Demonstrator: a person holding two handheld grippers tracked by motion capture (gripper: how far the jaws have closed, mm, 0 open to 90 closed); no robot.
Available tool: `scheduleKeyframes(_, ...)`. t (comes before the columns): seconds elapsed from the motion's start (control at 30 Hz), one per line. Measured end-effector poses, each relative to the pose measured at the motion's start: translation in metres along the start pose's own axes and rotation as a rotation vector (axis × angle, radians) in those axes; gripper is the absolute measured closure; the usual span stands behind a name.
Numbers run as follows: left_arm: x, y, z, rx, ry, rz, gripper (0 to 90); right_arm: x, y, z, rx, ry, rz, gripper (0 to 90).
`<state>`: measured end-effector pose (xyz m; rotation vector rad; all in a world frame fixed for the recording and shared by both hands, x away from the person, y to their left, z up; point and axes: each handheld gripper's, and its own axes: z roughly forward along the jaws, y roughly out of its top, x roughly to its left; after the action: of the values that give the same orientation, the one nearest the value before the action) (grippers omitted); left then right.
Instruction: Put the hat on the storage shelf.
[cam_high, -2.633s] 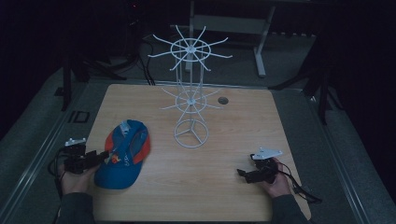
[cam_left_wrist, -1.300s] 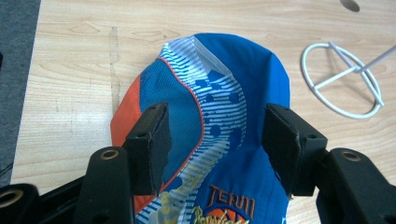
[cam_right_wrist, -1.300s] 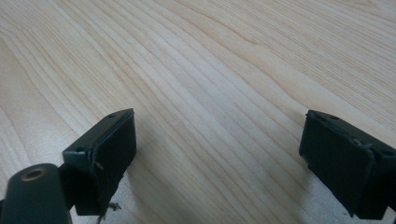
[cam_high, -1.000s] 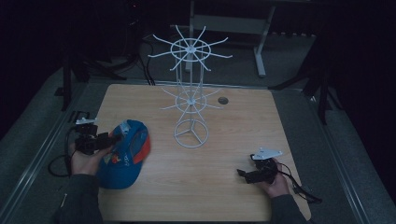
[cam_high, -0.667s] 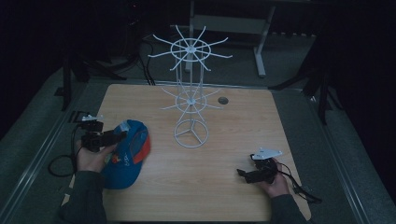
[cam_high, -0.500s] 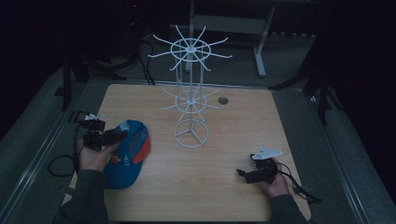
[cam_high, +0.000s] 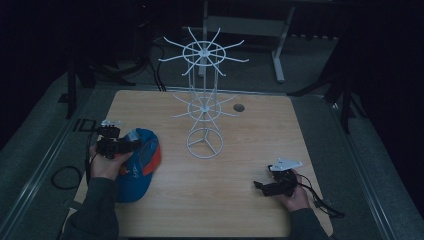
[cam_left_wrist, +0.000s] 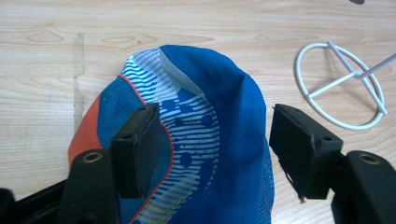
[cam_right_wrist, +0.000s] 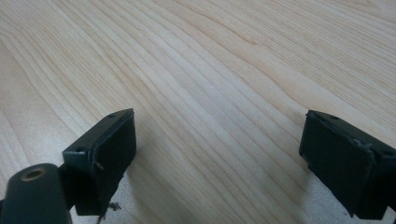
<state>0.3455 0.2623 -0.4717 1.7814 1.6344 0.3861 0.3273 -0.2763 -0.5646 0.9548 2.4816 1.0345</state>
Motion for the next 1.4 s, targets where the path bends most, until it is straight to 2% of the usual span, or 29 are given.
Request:
scheduleKeyframes(0.27,-0.005,0.004,0.009,0.026,0.009,0.006,28.7,0.0,0.0,0.0,0.0,0.0,0.0,10.7)
scheduleKeyframes(0.47,-0.006,0.009,0.022,0.075,0.037,0.008,19.8,0.0,0.0,0.0,0.0,0.0,0.0,10.7)
scheduleKeyframes(0.5,-0.006,0.011,0.027,0.09,0.054,0.013,18.9,0.0,0.0,0.0,0.0,0.0,0.0,10.7)
scheduleKeyframes(0.67,-0.006,0.012,0.03,0.107,0.067,0.013,18.0,0.0,0.0,0.0,0.0,0.0,0.0,10.7)
scheduleKeyframes(0.7,-0.006,0.013,0.036,0.134,0.084,0.006,17.7,0.0,0.0,0.0,0.0,0.0,0.0,10.7)
scheduleKeyframes(0.77,-0.004,0.013,0.041,0.153,0.083,-0.001,18.1,0.0,0.0,0.0,0.0,0.0,0.0,10.7)
scheduleKeyframes(0.87,-0.002,0.013,0.048,0.182,0.064,-0.008,22.7,0.0,0.0,0.0,0.0,0.0,0.0,10.7)
scheduleKeyframes(1.0,0.0,0.01,0.056,0.25,0.039,-0.005,33.5,0.0,0.0,0.0,0.0,0.001,0.0,10.7)
scheduleKeyframes(1.07,0.0,0.01,0.056,0.25,0.039,-0.005,36.2,0.0,0.0,0.0,0.0,0.0,0.0,10.7)
scheduleKeyframes(1.1,0.003,0.01,0.057,0.263,0.057,-0.02,42.1,0.0,0.0,0.0,0.0,0.0,0.0,10.7)
scheduleKeyframes(1.2,0.004,0.011,0.055,0.265,0.037,-0.02,60.4,0.0,0.0,0.0,0.0,0.0,0.0,10.7)
scheduleKeyframes(1.23,0.005,0.012,0.054,0.273,0.026,-0.015,60.4,0.0,0.0,0.0,0.0,0.0,0.0,10.7)
scheduleKeyframes(1.27,0.006,0.012,0.052,0.284,0.019,-0.001,71.2,0.0,0.0,0.0,0.0,0.0,0.0,10.7)
scheduleKeyframes(1.4,0.007,0.012,0.049,0.298,0.025,0.03,81.4,0.0,0.0,0.0,0.0,0.0,0.0,10.7)
